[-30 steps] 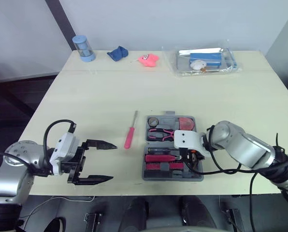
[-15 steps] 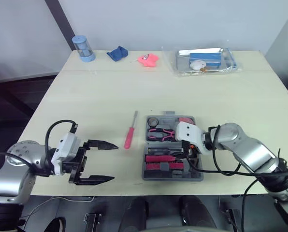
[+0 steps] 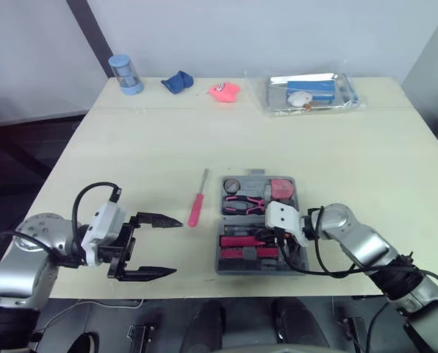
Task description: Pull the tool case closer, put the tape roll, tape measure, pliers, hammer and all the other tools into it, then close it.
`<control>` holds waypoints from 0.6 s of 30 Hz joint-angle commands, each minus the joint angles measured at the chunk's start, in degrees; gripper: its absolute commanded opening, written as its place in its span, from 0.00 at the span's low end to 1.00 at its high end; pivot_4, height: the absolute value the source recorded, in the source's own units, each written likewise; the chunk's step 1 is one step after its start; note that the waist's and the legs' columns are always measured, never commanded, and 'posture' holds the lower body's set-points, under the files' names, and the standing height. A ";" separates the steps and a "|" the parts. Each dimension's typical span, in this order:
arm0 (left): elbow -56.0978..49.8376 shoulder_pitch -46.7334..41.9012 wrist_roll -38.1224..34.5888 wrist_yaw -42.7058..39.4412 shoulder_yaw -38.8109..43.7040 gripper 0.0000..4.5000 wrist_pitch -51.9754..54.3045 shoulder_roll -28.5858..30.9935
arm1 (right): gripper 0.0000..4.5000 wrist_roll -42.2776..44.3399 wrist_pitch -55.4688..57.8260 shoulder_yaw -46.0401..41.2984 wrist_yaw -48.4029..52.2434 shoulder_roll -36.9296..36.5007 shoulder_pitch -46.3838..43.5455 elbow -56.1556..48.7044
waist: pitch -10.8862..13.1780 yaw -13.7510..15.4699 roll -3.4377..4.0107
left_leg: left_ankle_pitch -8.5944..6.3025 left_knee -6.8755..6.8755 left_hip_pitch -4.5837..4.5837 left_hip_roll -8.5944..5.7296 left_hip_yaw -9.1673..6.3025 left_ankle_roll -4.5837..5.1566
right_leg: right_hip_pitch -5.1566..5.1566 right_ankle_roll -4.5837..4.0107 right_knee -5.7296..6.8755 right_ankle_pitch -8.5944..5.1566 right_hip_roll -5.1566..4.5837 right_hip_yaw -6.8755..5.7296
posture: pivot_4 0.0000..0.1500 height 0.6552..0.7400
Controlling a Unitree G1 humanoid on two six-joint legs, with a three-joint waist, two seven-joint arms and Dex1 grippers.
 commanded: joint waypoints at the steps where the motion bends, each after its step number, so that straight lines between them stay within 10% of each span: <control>1: -1.56 0.91 -0.91 -0.82 1.32 1.00 -0.37 -0.04 | 0.01 -3.86 -1.68 2.29 0.39 -0.54 1.25 2.92 | -0.04 0.01 -0.02 | 0.00 0.00 0.04 0.00 0.00 0.00 | 0.03 0.00 0.01 0.00 0.00 0.00 | 1.00 1.00; 18: -2.91 10.45 -2.17 14.25 9.18 1.00 3.16 -7.80 | 0.01 15.14 -8.07 -33.31 -6.72 -0.97 21.97 -11.46 | -0.06 1.05 -0.06 | 0.00 0.01 0.04 -0.01 -0.01 0.00 | 0.10 0.00 0.00 0.00 -0.03 0.00 | 1.00 1.00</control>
